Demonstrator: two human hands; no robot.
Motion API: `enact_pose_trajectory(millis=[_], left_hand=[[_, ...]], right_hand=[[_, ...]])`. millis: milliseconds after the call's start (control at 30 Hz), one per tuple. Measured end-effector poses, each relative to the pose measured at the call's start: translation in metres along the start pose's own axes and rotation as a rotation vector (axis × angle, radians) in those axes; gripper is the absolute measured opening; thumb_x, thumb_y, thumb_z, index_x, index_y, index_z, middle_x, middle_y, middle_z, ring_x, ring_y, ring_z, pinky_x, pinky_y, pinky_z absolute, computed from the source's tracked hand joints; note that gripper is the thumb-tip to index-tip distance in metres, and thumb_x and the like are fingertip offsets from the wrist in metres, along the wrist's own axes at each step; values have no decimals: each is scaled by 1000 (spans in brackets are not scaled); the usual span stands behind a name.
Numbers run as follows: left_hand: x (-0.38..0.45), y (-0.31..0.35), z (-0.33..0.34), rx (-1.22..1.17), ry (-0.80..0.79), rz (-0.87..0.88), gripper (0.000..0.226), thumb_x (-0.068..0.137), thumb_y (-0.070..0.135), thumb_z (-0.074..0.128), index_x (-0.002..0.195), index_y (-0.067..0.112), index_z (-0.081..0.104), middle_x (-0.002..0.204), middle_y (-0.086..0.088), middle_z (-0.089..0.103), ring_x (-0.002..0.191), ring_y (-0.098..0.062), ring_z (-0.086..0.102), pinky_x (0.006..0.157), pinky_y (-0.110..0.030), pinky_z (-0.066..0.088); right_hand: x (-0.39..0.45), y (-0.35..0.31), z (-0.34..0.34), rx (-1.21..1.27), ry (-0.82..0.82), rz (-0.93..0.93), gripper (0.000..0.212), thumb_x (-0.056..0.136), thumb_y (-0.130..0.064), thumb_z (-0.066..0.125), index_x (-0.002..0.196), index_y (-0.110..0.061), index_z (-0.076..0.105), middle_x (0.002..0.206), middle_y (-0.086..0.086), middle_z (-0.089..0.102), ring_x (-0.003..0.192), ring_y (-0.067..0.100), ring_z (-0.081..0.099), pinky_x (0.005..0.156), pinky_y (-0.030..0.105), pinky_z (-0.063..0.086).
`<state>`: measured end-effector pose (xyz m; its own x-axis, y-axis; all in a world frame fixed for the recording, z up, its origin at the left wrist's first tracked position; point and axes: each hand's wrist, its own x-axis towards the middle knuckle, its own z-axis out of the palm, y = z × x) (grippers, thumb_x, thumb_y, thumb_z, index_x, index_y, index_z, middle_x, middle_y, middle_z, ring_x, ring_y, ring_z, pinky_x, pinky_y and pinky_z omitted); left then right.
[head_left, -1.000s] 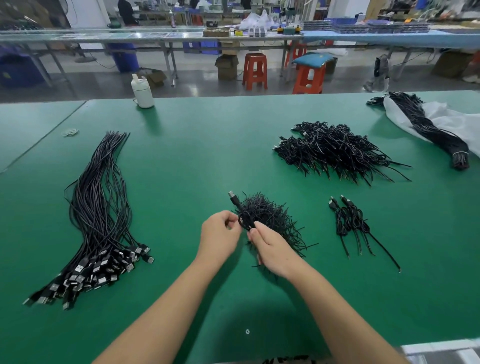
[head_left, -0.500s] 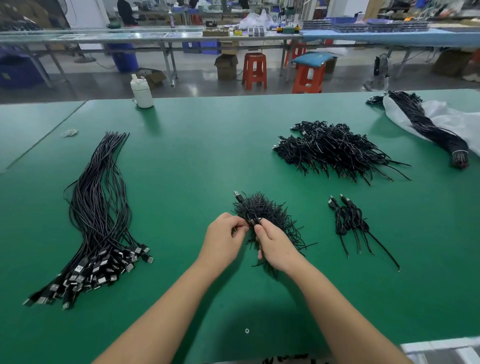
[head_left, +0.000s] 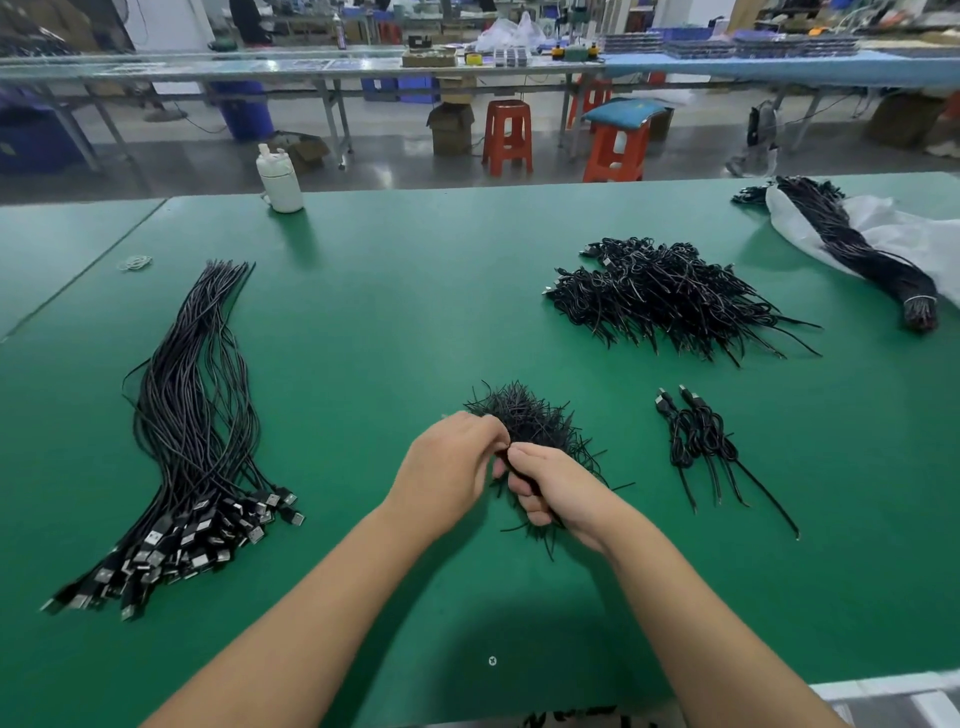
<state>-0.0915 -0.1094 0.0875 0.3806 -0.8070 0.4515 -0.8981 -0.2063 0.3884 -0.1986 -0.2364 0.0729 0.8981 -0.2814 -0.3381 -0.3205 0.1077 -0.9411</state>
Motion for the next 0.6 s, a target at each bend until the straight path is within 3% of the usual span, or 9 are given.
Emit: enact_pose_trajectory(millis=[67, 167, 233, 333, 467, 600], left_hand=[[3, 4, 3, -107, -3, -246, 11, 94, 19, 53, 91, 20, 64, 83, 4, 66, 81, -20, 59, 76, -38, 49], [10, 8, 3, -164, -58, -438, 10, 93, 19, 59, 87, 22, 66, 84, 4, 71, 81, -20, 63, 78, -33, 50], [14, 9, 0, -192, -103, -488, 12, 91, 20, 63, 82, 25, 68, 82, 8, 71, 79, -14, 63, 75, -26, 48], [19, 5, -5, -262, -184, -556, 15, 86, 19, 66, 73, 27, 68, 65, 13, 64, 59, 0, 53, 53, -11, 36], [23, 0, -9, -331, -267, -636, 15, 85, 19, 68, 72, 25, 71, 59, 10, 60, 42, 0, 41, 43, -14, 31], [24, -1, -10, -311, -317, -647, 17, 84, 17, 68, 68, 25, 70, 57, 10, 60, 37, 0, 39, 39, -13, 27]], right_hand=[[1, -1, 4, -88, 50, -17, 28, 102, -25, 36, 83, -17, 55, 60, -7, 34, 49, 11, 25, 46, 24, 21], [0, 0, 5, -480, 170, -140, 29, 102, -29, 38, 77, -23, 53, 62, -11, 46, 56, 5, 41, 58, 30, 33], [-3, 4, 4, -771, 205, -222, 30, 103, -36, 39, 80, -19, 48, 72, -6, 53, 69, 13, 51, 67, 38, 40], [-6, 8, 4, -989, 281, -301, 31, 103, -41, 38, 84, -17, 44, 81, -1, 53, 78, 28, 54, 70, 42, 44], [-8, 8, 6, -1171, 309, -381, 28, 104, -41, 33, 96, -20, 48, 93, -1, 51, 80, 31, 58, 68, 42, 44], [-9, 7, 13, -1345, 315, -379, 32, 106, -41, 26, 105, -19, 49, 99, -1, 51, 84, 27, 59, 65, 39, 41]])
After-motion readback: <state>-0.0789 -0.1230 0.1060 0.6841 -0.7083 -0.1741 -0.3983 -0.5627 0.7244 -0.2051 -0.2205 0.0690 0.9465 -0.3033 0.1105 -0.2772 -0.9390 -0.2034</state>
